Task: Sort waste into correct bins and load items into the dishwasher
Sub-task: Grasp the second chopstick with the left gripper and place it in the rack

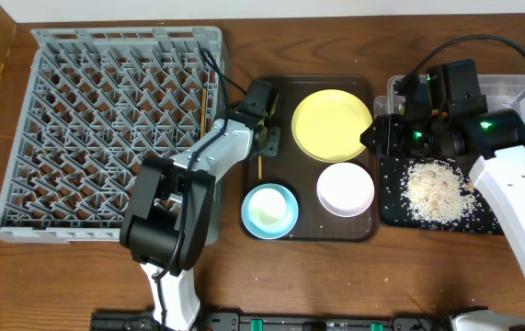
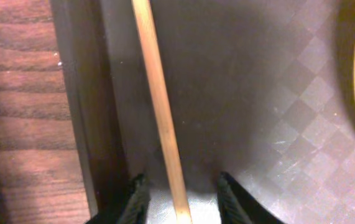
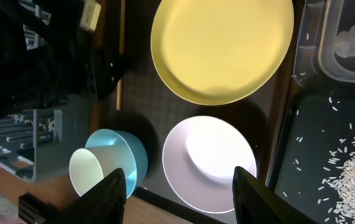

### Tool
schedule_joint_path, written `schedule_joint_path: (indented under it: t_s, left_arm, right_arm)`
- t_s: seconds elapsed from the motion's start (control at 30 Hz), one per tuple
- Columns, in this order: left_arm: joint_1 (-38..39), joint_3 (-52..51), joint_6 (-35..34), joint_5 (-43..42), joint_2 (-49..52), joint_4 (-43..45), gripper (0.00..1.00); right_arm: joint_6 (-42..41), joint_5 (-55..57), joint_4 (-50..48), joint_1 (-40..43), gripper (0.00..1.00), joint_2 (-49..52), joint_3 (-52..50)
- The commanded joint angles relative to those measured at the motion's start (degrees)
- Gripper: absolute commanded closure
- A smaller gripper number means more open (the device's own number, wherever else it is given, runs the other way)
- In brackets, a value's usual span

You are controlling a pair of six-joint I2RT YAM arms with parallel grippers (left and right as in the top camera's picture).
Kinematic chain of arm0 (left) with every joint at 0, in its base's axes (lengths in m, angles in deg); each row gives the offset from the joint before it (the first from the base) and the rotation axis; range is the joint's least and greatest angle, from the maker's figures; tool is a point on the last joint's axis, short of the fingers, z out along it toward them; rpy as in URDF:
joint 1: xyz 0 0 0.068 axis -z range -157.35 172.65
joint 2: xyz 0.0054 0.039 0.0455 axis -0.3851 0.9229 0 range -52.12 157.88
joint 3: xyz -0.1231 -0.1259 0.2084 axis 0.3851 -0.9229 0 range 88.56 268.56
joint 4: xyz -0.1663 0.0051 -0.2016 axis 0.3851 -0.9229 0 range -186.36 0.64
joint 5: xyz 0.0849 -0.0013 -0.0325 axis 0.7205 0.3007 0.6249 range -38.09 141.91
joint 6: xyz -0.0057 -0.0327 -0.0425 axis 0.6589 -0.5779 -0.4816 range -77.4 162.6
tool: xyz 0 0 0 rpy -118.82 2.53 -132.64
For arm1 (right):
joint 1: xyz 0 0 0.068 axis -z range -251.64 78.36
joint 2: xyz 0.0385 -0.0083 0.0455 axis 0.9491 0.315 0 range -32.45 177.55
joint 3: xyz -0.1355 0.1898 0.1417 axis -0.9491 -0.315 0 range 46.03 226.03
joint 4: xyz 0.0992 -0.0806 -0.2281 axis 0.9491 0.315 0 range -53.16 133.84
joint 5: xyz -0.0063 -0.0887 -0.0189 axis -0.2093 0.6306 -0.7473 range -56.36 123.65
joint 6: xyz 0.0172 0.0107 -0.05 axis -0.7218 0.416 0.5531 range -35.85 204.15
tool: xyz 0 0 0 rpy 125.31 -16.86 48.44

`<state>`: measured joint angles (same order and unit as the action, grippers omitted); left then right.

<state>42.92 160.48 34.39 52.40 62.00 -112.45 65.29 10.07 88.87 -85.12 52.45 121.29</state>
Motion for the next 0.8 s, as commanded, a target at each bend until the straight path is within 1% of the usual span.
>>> schedule_joint_path:
  t_s: [0.0, 0.07, 0.1, 0.23, 0.33, 0.43, 0.5, 0.63, 0.67, 0.77]
  left_arm:
    - [0.0, -0.2, -0.7, -0.1, 2.4, -0.4, 0.73]
    - [0.0, -0.2, -0.7, 0.0, 2.6, -0.8, 0.87]
    - [0.0, -0.1, -0.7, -0.1, 2.4, -1.0, 0.92]
    - [-0.2, 1.3, -0.7, 0.0, -0.8, -3.3, 0.92]
    - [-0.3, 3.4, 0.0, 0.0, -7.5, -6.5, 0.92]
    - [-0.6, 3.4, 2.8, 0.8, -14.3, -9.2, 0.92]
    - [-1.0, 3.4, 3.7, 4.4, -17.9, -11.9, 0.92]
    - [-3.4, 3.4, 3.7, 16.1, -21.9, -18.0, 0.92]
    - [-4.2, 3.3, 3.7, 17.1, -21.9, -19.0, 0.92]
    - [-8.0, 1.4, 3.6, 16.7, -21.0, -20.8, 0.92]
  right_arm:
    - [0.7, -0.3, 0.1, -0.5, 0.47, -0.3, 0.7]
    - [0.7, -0.3, 0.1, -0.5, 0.48, -0.3, 0.7]
    - [0.7, -0.3, 0.1, -0.5, 0.48, -0.3, 0.7]
    - [0.7, -0.3, 0.1, -0.5, 0.48, -0.3, 0.7]
    - [0.7, -0.3, 0.2, -0.5, 0.48, -0.3, 0.7]
    - [0.7, -0.3, 0.3, -0.5, 0.48, -0.3, 0.7]
    - [0.7, -0.3, 0.3, -0.5, 0.48, -0.3, 0.7]
    - [0.7, -0.2, 0.3, -0.5, 0.48, -0.3, 0.7]
    - [0.7, -0.2, 0.3, -0.5, 0.48, -0.3, 0.7]
    - [0.7, -0.2, 0.3, -0.5, 0.48, -0.3, 0.7]
